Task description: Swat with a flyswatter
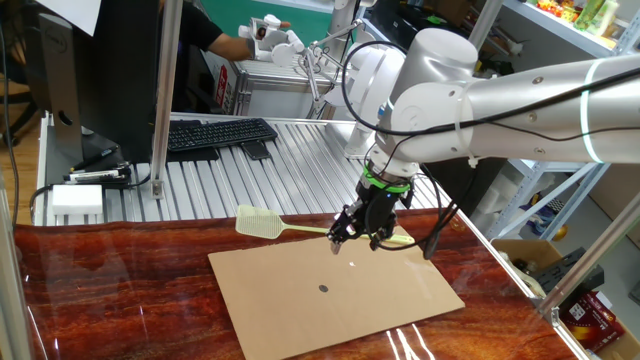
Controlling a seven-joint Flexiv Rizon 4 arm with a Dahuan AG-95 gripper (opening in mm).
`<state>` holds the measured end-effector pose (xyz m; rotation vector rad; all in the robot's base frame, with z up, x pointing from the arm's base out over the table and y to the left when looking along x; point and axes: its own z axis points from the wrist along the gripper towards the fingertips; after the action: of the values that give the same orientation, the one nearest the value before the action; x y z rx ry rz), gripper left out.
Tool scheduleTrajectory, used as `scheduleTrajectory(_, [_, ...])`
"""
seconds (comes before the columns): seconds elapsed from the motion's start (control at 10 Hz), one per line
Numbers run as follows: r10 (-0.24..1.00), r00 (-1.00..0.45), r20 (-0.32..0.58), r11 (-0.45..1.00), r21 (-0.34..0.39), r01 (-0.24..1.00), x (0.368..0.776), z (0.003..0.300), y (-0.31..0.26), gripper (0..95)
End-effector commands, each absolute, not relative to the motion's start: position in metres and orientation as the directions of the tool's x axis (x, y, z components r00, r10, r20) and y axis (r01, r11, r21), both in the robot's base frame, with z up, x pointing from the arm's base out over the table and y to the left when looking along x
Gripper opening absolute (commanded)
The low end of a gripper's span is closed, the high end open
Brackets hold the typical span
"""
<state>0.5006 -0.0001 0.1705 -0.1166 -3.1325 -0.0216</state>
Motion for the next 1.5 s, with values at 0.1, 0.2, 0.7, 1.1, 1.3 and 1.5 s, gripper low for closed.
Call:
scheduleTrajectory(0.1, [0.162,-0.987,0.017,0.986,0.034,0.163,0.5008,0.1703,-0.0002,0.0])
scheduleTrajectory(0.2, [0.163,-0.987,0.016,0.986,0.033,0.163,0.5008,0.1703,-0.0002,0.0])
scheduleTrajectory(0.7, [0.167,-0.986,0.017,0.985,0.028,0.168,0.5008,0.1703,-0.0002,0.0])
scheduleTrajectory(1.1, [0.162,-0.987,0.016,0.986,0.026,0.162,0.5008,0.1702,-0.0002,0.0])
scheduleTrajectory(1.3, [0.170,-0.985,0.016,0.985,0.024,0.170,0.5015,0.1687,-0.0003,0.0])
scheduleTrajectory(1.5, [0.179,-0.984,0.009,0.984,0.007,0.179,0.5037,0.1648,-0.0016,0.0])
